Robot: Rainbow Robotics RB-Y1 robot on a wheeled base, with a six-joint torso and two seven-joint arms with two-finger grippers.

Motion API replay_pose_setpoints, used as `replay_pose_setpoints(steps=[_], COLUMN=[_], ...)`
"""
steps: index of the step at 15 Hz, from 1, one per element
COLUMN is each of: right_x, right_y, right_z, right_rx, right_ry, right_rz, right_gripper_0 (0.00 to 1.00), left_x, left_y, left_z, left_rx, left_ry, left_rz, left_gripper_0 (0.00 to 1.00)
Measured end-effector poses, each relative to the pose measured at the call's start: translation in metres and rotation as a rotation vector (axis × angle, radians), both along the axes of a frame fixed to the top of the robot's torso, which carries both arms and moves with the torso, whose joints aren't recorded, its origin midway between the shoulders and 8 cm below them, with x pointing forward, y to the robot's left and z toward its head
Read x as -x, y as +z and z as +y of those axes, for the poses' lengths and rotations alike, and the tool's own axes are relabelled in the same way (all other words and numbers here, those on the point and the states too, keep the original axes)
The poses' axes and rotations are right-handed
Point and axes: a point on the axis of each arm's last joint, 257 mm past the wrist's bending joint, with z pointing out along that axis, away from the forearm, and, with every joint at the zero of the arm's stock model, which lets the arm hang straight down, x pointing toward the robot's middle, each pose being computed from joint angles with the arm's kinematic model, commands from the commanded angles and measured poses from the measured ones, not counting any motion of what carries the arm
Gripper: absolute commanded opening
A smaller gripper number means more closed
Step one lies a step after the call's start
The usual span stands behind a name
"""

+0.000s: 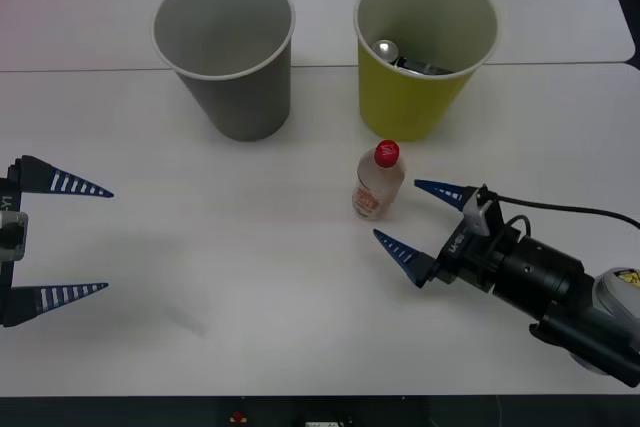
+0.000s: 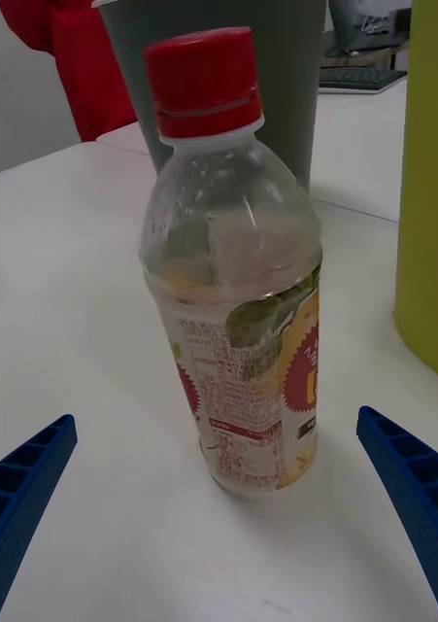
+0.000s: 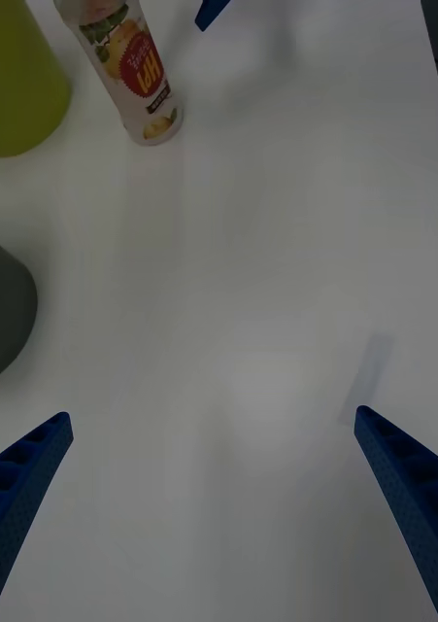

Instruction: Put the can into the green bin and the plastic bottle into the gray bin

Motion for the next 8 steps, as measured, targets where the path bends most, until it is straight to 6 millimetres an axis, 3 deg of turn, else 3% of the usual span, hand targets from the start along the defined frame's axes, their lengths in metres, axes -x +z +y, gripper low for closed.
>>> replay_pose_setpoints(steps=[8], right_x=[-0.022], right_y=[-0.007], right_z=[0.032], right_rx=[-0.011], right_ry=[0.008], right_rz=[-0.026], right_gripper_0=[1.0], left_x=[0.0], left_y=[0.0], left_z=[0.0], left_rx=[0.0], left_ry=[0.0], left_rz=[0.0], left_gripper_0=[1.0])
